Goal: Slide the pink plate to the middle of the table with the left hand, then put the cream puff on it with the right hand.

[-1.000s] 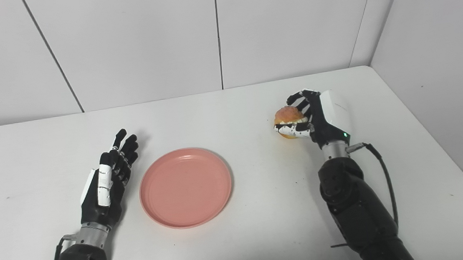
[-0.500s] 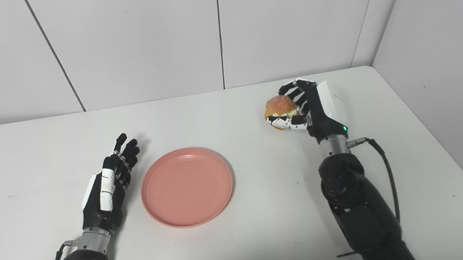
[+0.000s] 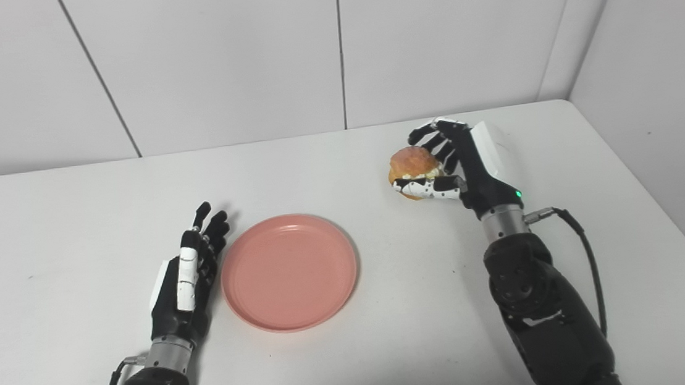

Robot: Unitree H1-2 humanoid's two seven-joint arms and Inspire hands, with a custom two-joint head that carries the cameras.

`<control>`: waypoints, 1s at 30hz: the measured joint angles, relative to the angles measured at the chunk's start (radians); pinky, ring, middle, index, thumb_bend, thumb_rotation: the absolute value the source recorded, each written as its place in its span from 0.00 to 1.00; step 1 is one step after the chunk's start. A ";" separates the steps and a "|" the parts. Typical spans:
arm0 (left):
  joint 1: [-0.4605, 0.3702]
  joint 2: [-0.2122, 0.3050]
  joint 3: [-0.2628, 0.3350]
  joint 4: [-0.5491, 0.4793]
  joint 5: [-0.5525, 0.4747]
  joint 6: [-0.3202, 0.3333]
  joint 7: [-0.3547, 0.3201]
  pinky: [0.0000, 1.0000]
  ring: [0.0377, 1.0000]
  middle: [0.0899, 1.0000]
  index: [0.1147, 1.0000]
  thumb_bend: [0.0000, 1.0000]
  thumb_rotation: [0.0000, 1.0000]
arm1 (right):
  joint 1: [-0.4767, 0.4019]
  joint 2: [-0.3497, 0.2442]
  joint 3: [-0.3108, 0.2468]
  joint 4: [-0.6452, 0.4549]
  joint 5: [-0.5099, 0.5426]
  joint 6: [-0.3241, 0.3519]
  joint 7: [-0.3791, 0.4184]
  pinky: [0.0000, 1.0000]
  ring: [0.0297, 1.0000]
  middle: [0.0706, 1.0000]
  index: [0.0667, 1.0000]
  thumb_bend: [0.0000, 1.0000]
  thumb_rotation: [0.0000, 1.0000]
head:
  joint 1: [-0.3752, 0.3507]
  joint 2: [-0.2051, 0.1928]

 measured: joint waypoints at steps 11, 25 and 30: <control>-0.001 -0.046 -0.021 0.009 0.002 -0.007 0.016 1.00 1.00 1.00 1.00 0.70 1.00 | 0.007 -0.008 -0.002 -0.017 0.025 -0.030 0.056 0.25 0.28 0.37 0.49 0.51 0.00 | 0.038 0.003; 0.000 -0.071 -0.041 0.014 0.086 -0.020 0.091 1.00 1.00 1.00 1.00 0.71 1.00 | 0.029 -0.008 0.024 -0.049 0.036 -0.113 0.096 0.24 0.28 0.38 0.47 0.51 0.00 | 0.101 0.009; 0.000 -0.074 -0.044 0.012 0.101 -0.009 0.101 1.00 1.00 1.00 1.00 0.70 1.00 | 0.034 0.000 0.051 -0.051 0.036 -0.159 0.102 0.25 0.29 0.38 0.48 0.51 0.00 | 0.104 0.006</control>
